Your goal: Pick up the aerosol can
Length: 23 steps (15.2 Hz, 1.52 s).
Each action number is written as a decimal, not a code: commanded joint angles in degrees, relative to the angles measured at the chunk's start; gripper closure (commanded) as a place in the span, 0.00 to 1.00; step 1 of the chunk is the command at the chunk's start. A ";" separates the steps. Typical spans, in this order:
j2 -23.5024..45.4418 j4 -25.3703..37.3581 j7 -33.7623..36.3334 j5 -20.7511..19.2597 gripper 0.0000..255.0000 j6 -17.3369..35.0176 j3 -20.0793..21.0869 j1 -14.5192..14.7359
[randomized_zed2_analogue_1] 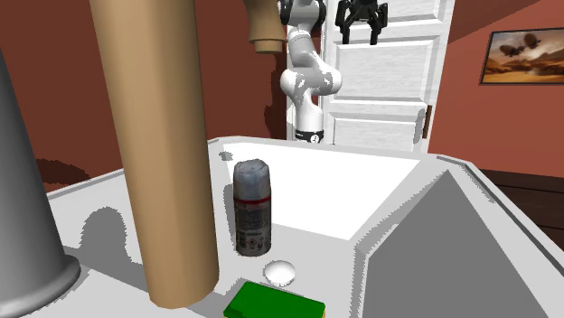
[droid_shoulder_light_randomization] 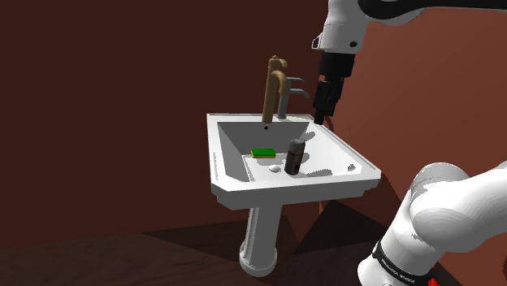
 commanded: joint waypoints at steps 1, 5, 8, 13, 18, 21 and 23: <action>0.00 0.00 0.00 0.00 0.00 0.00 0.00 0.00; 3.30 -2.55 -2.35 -2.58 0.00 5.82 -2.68 -1.85; 6.44 -3.79 -3.99 -4.37 0.00 10.26 -4.71 -3.27; 12.85 -4.52 -6.51 -6.96 0.00 17.64 -8.15 -5.52; 20.53 -3.55 -8.95 -8.80 0.00 24.72 -11.54 -7.58; 25.63 -2.16 -10.46 -9.41 0.00 28.67 -13.52 -8.68; 29.19 -0.90 -11.52 -9.56 0.00 31.15 -14.81 -9.36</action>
